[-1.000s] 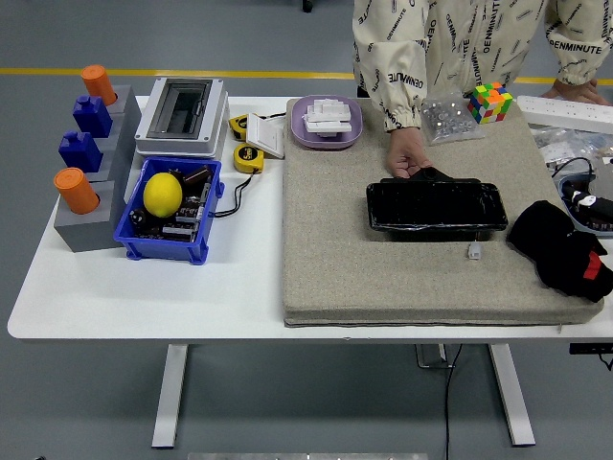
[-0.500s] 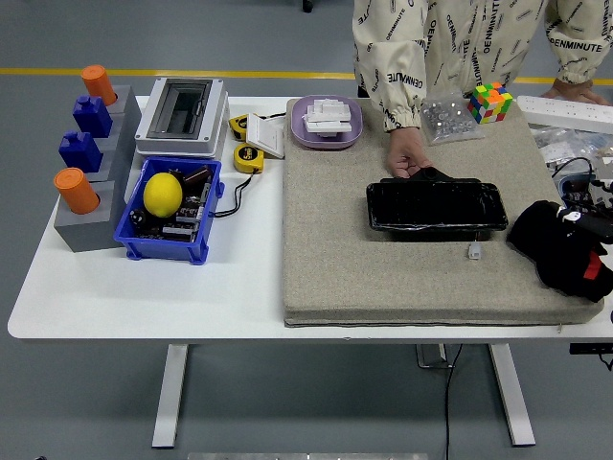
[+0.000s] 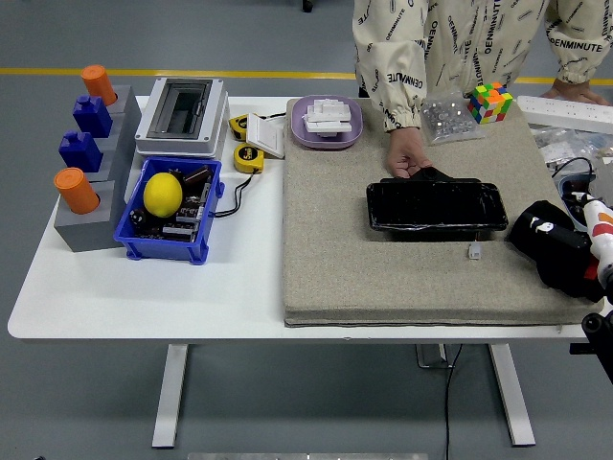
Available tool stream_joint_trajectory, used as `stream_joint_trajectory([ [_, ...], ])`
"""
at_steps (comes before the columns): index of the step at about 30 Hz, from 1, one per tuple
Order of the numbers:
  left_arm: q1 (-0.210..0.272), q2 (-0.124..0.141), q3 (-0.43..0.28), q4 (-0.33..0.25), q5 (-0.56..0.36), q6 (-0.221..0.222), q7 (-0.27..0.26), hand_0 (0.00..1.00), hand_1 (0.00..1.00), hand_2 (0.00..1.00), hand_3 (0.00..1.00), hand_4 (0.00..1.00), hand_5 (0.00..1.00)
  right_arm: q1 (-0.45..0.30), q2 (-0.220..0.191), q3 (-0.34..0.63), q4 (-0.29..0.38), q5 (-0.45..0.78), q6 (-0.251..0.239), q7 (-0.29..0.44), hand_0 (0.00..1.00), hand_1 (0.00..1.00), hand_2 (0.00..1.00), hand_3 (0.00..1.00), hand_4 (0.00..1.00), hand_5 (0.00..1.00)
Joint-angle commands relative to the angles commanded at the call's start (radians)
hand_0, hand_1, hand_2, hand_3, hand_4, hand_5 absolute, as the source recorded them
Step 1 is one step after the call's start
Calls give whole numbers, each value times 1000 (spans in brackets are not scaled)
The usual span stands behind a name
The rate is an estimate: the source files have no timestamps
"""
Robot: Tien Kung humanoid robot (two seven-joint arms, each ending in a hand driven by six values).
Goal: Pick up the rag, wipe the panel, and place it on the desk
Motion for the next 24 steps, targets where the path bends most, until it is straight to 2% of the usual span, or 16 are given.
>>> stream_joint_trajectory([
  [5, 0, -2, 1, 1, -1, 0, 1, 611, 640, 653, 561, 625, 439, -5, 7, -15, -13, 3, 1, 3, 878, 811, 864, 843, 998, 766],
  [24, 6, -5, 1, 1, -3, -1, 0, 610, 640, 653, 560, 626, 441, -20, -16, -34, -22, 5, 1, 11, 876, 810, 863, 841, 998, 753],
])
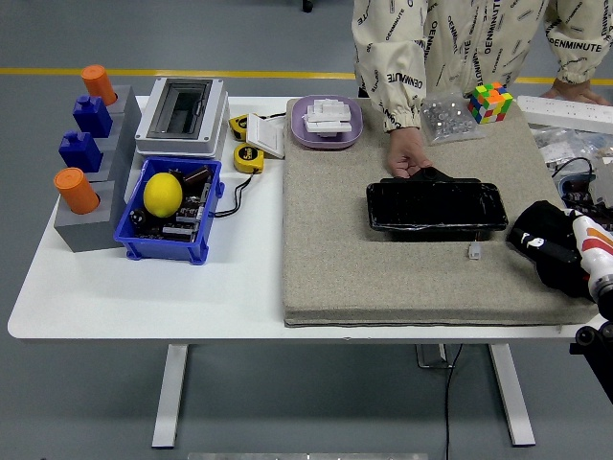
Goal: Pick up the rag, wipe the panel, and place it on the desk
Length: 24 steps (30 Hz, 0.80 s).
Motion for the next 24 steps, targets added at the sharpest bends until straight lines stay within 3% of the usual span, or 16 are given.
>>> stream_joint_trajectory([
  [8, 5, -2, -2, 2, 0, 0, 0, 611, 640, 655, 561, 626, 441, -9, -12, -12, -10, 2, -4, 4, 863, 806, 862, 841, 998, 743],
  [10, 6, -3, -2, 1, -1, -1, 0, 610, 640, 655, 560, 626, 440, -9, -14, -17, -13, 5, -11, 7, 847, 794, 854, 835, 998, 684],
  [15, 6, -3, 0, 1, -2, -1, -1, 610, 640, 655, 560, 626, 440, -9, -11, -29, -20, 6, -39, 15, 847, 794, 854, 835, 998, 684],
  [16, 6, -3, 0, 1, -2, -1, -1, 610, 640, 654, 560, 626, 438, -9, -10, -31, -21, 6, -47, 18, 769, 744, 796, 788, 998, 570],
  [21, 7, -2, 3, 1, -5, -1, -1, 610, 640, 654, 560, 626, 438, -10, -5, -38, -29, 2, -77, 28, 769, 744, 796, 788, 998, 570],
  [22, 7, -2, 4, 1, -5, -1, -1, 610, 640, 655, 560, 627, 440, -10, -5, -39, -31, 1, -82, 29, 708, 698, 733, 747, 998, 527],
  [24, 7, -2, 5, 1, -6, -1, 0, 610, 640, 655, 560, 627, 440, -11, -4, -41, -34, -1, -94, 31, 708, 698, 733, 747, 998, 527],
])
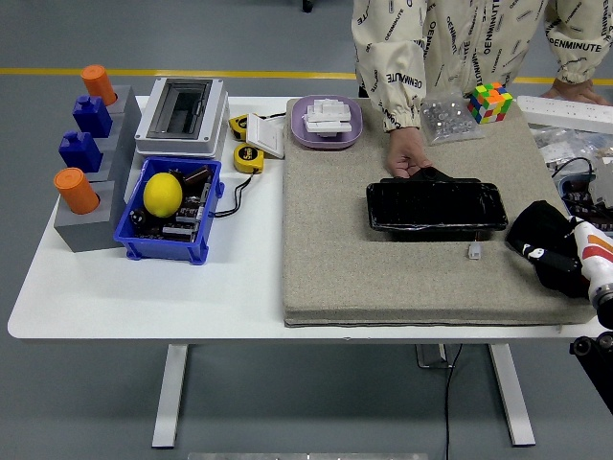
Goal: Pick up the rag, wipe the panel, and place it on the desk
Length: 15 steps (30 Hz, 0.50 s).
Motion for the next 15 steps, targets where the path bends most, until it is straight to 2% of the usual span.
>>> stream_joint_trajectory([
  [3, 1, 0, 1, 0, -1, 0, 0, 610, 640, 655, 560, 627, 440, -1, 1, -2, -5, -4, -16, 1, 708, 698, 733, 747, 998, 527],
  [4, 2, 0, 2, 1, -2, 0, 0, 610, 640, 655, 560, 627, 438, -2, 1, -3, -8, -6, -22, 2, 596, 631, 673, 677, 998, 459],
  [9, 4, 0, 4, 1, -1, 0, 0, 610, 640, 655, 560, 627, 438, -3, 2, -7, -19, -17, -44, 3, 596, 631, 673, 677, 998, 459],
  [10, 4, 1, 4, 1, -1, 0, 0, 610, 640, 655, 560, 627, 439, -3, 2, -8, -20, -19, -48, 3, 493, 551, 568, 552, 998, 396],
  [15, 5, 1, 6, 1, -2, 0, 0, 610, 640, 655, 560, 627, 439, -4, 2, -10, -21, -26, -63, 0, 493, 551, 568, 552, 998, 396],
])
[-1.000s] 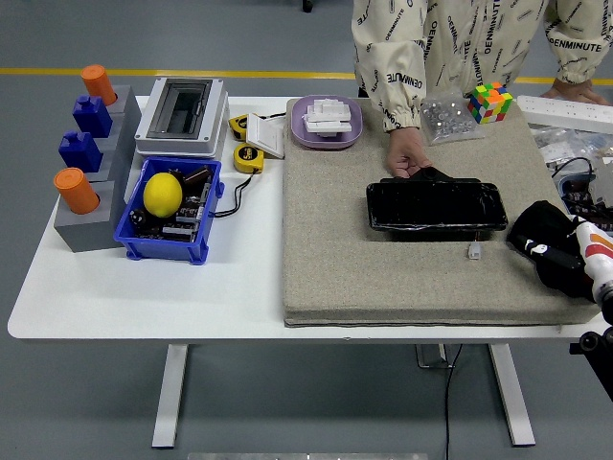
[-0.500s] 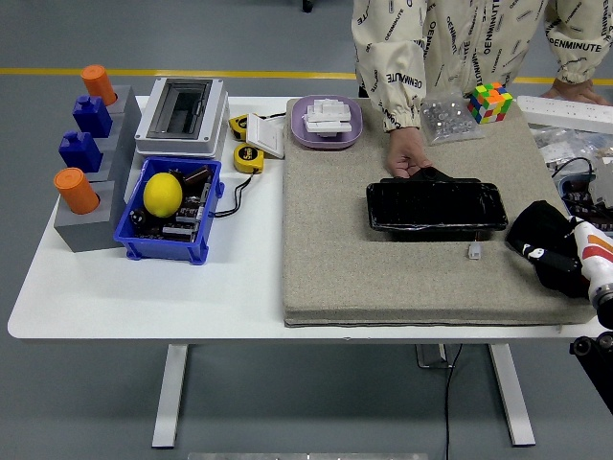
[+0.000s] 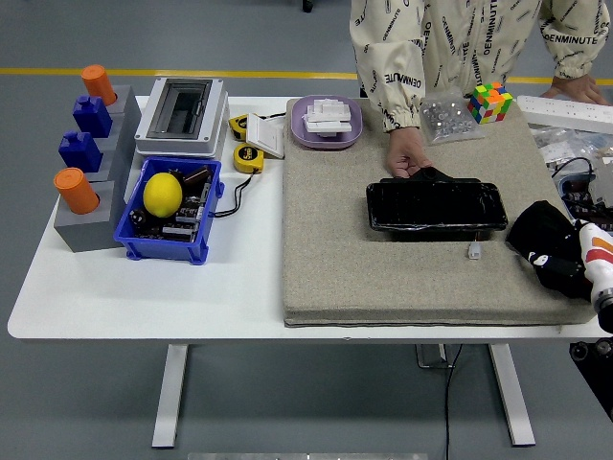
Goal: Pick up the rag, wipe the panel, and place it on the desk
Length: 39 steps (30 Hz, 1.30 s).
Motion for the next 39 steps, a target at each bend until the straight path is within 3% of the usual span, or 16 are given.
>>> stream_joint_trajectory([
  [1, 0, 0, 1, 0, 0, 0, 0, 611, 640, 654, 560, 627, 439, 1, 0, 0, 0, -2, -1, -1, 427, 491, 513, 501, 917, 350],
  [6, -2, 0, 0, 0, 0, 0, 0, 611, 640, 654, 560, 627, 439, 3, 0, 1, 1, -6, -24, -7, 427, 491, 513, 501, 917, 350],
  [7, -2, 0, -1, 0, 1, 0, 0, 611, 640, 655, 560, 627, 439, 3, -1, 1, 1, -6, -27, -7, 376, 458, 495, 494, 871, 336],
  [18, -3, -2, -7, 0, 1, 1, 1, 609, 640, 656, 560, 627, 438, 11, -8, 9, 15, -8, -55, -14, 345, 444, 486, 496, 862, 294],
  [19, -3, -2, -8, 0, 1, 1, 1, 610, 640, 656, 560, 627, 437, 11, -10, 10, 18, -8, -56, -15, 328, 437, 483, 504, 901, 248],
  [31, -8, 1, -15, -1, 8, 1, 0, 611, 640, 655, 561, 627, 438, 48, -35, 1, 65, 17, -67, -37, 315, 434, 485, 499, 885, 258],
  [39, -8, -1, -15, 0, 5, 1, 1, 611, 641, 655, 560, 627, 437, 86, -25, -28, 68, 40, -72, -42, 315, 436, 486, 503, 880, 253],
])
